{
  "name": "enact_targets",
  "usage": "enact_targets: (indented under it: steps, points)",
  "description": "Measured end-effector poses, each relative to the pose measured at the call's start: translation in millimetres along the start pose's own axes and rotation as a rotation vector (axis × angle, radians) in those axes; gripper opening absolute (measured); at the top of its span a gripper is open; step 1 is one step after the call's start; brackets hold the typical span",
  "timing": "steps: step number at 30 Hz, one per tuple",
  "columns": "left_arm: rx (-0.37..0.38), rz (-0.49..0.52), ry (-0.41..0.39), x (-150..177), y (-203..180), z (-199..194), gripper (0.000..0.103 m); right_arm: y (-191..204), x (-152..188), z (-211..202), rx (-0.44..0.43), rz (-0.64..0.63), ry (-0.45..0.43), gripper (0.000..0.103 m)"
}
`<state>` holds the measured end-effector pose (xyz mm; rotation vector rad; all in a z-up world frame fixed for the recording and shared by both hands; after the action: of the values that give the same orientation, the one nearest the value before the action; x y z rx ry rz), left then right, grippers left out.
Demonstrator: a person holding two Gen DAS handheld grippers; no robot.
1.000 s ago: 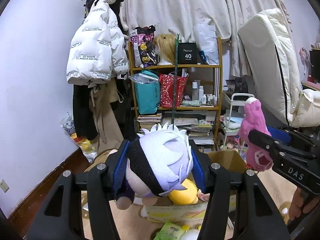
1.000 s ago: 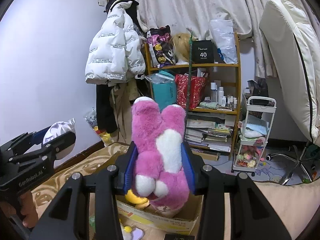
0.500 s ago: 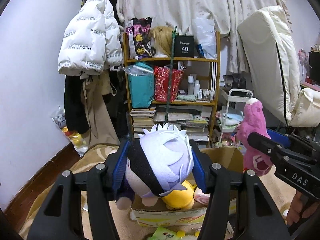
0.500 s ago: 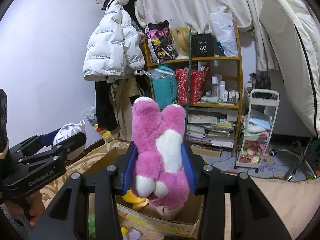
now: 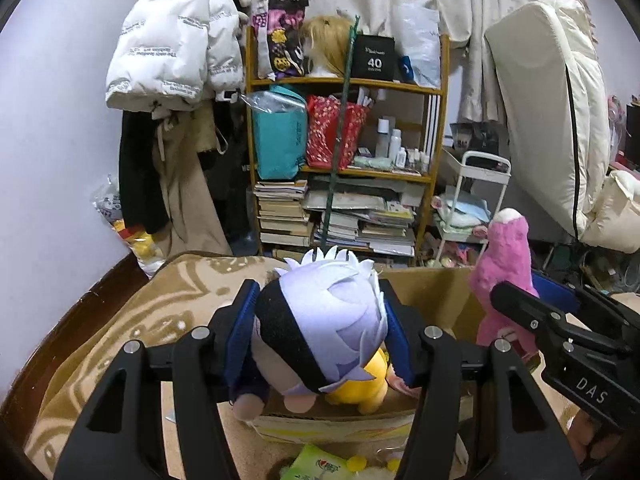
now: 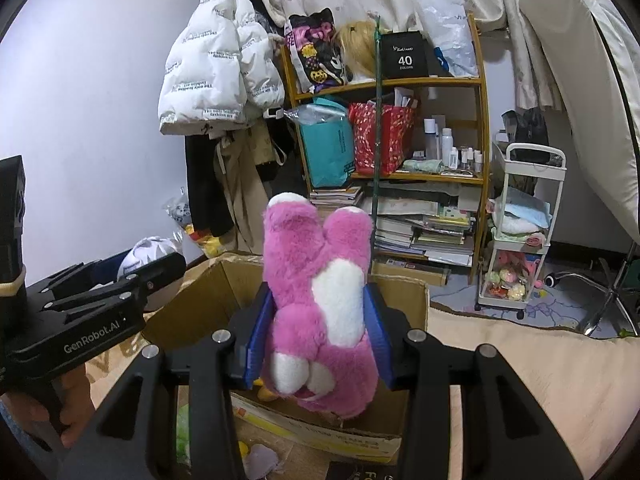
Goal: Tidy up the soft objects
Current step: 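Carry the doll with the left tool while the right tool carries the bear over the box, then open both tools to drop the doll and pink bear into the box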
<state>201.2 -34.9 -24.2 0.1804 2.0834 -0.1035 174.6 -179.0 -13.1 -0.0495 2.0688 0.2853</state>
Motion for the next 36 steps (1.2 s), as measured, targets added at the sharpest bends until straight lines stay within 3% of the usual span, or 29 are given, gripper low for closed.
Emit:
enact_targets:
  steps: [9,16,18,22,26,32,36]
  points:
    - [0.008,0.098,0.039,13,-21,9,0.058,-5,3,3,0.009,0.015,0.022,0.049]
    - [0.011,0.121,0.067,21,-27,17,0.060,-2,8,9,0.029,-0.021,0.043,0.049]
    - [0.010,0.121,0.074,22,-27,18,0.063,-3,9,10,0.024,-0.018,0.053,0.049]
    - [-0.011,0.136,0.077,24,-27,18,0.078,-5,11,13,0.017,-0.004,0.073,0.050]
    - [-0.029,0.151,0.076,23,-27,17,0.085,-9,11,11,0.014,0.020,0.071,0.061]
    - [-0.048,0.140,0.085,22,-22,15,0.095,-14,10,5,0.004,0.062,0.073,0.069]
    - [-0.064,0.134,0.083,21,-17,10,0.096,-12,10,0,0.004,0.068,0.071,0.080]
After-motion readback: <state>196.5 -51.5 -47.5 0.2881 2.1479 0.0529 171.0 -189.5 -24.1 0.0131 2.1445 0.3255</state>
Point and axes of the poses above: each gripper's, at about its wrist camera, not at the fingertips, and z roughly the way its jaws point, y to its left, x to its underside, the point moved 3 cm from there along z, roughly the way its jaws point, and after that the axes turned 2 degrees about -x, right-handed, at the moved point
